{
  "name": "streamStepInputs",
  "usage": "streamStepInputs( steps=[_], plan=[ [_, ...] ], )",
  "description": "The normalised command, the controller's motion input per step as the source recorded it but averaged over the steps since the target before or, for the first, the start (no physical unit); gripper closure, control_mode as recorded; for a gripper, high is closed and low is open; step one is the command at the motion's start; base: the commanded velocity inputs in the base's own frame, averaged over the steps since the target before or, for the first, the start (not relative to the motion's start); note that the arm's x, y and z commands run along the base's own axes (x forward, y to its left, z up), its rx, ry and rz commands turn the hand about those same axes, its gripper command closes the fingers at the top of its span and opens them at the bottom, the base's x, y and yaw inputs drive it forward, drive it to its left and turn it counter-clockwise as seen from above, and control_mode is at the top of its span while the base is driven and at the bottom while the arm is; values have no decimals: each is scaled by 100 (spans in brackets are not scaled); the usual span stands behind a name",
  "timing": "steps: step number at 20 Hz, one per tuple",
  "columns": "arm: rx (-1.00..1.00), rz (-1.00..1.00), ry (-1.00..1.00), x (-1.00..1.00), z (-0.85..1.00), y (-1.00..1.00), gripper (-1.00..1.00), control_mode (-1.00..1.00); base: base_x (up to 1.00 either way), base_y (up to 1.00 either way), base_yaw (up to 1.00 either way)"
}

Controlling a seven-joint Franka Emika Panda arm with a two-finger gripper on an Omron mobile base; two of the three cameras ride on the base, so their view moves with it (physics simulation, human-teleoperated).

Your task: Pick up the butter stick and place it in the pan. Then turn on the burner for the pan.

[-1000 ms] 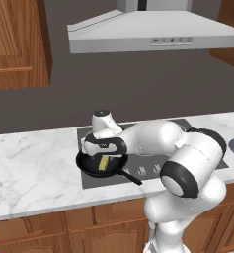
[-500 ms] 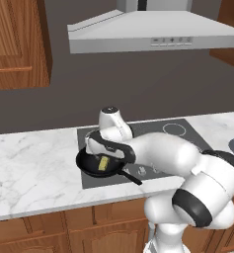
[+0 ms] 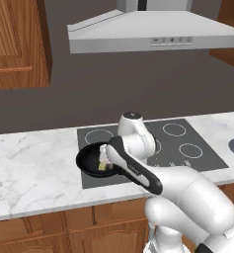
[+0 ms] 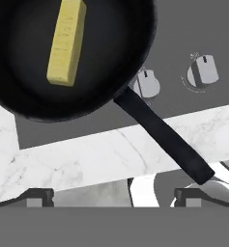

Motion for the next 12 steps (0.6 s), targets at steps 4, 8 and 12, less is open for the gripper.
streamStepInputs(
  steps=[4, 8, 12],
  plan=[
    [-1, 2, 0, -39, 1, -17, -100, -100, 0, 0, 0],
    [-6, 4, 0, -10, 18, -12, -100, -100, 0, 0, 0],
    [-8, 9, -1, -3, 20, -25, -100, -100, 0, 0, 0]
  ],
)
